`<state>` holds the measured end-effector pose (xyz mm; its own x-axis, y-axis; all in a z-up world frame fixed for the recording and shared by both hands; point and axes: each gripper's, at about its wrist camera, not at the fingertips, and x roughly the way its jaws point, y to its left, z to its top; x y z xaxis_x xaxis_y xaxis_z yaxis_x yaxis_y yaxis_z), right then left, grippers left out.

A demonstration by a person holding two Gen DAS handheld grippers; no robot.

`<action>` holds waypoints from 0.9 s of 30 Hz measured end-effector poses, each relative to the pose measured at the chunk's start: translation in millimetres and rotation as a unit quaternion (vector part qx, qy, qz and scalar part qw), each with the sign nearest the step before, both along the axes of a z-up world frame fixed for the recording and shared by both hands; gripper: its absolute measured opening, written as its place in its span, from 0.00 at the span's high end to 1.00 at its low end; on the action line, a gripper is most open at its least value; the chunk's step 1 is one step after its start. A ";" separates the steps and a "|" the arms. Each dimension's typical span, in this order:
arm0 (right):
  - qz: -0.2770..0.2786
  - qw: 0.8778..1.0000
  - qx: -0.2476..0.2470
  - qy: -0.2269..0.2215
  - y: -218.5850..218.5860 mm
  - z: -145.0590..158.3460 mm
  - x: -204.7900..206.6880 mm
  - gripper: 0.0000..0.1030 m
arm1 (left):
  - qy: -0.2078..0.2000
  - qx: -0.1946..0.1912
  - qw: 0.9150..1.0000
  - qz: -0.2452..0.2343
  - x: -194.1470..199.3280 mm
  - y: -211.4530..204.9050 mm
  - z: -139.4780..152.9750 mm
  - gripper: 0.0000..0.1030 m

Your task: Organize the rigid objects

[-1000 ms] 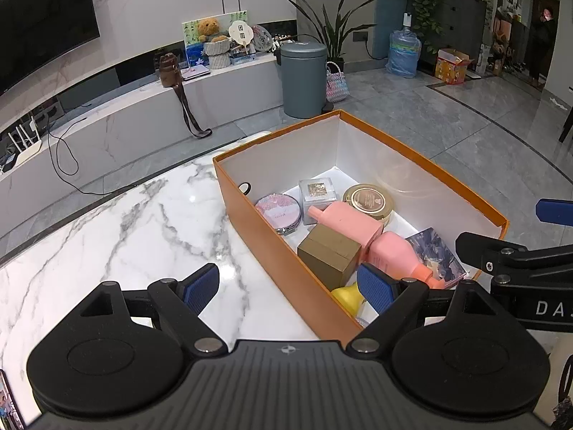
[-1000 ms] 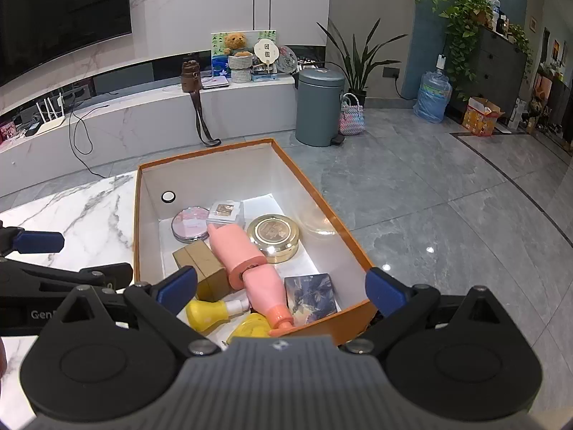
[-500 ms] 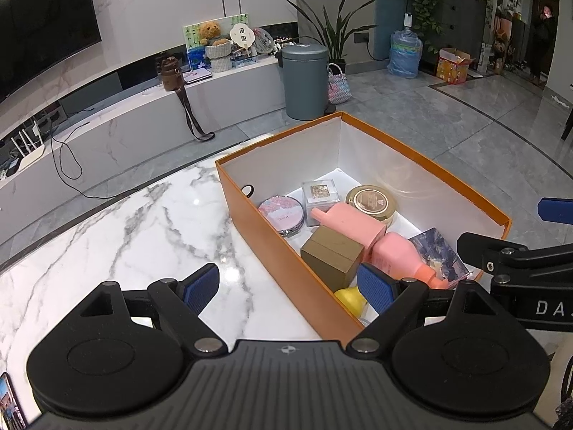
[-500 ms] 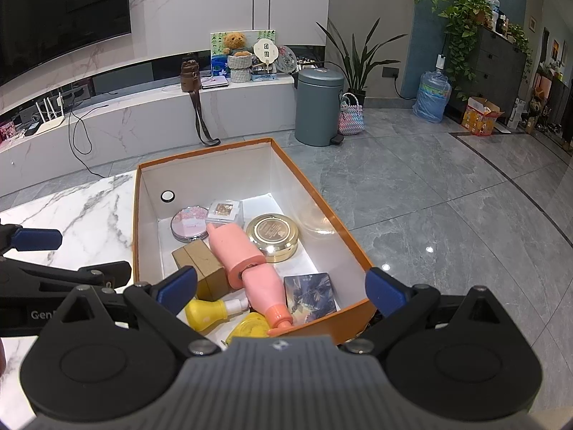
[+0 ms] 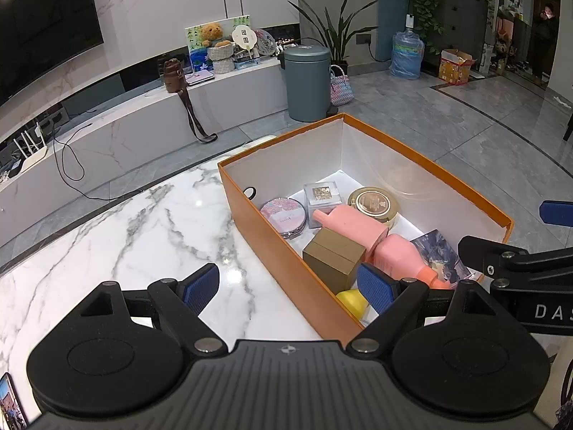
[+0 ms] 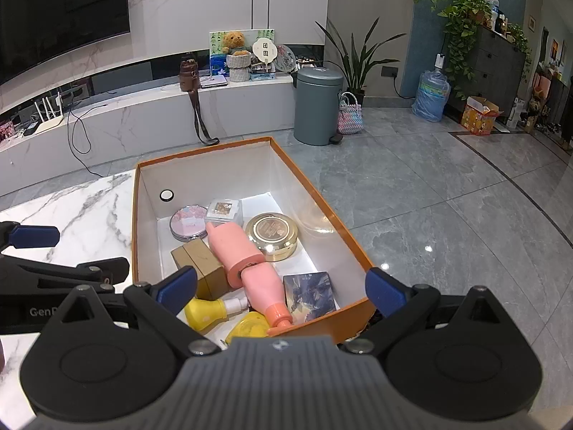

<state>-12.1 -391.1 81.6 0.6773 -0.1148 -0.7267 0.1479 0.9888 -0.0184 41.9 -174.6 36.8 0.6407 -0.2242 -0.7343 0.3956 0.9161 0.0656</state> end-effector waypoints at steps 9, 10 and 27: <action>0.000 1.000 0.000 0.000 -0.1 -0.4 -0.5 0.04 | -0.001 0.001 1.000 0.000 -0.4 -0.6 -0.5 0.01; -0.001 1.000 0.000 0.000 -0.2 -0.4 -0.6 0.04 | -0.001 0.001 1.000 0.000 -1.0 -1.0 -0.7 0.01; -0.002 1.000 0.000 0.000 -1.9 -1.3 -3.3 0.04 | 0.003 -0.005 1.000 0.000 6.3 0.7 1.2 0.01</action>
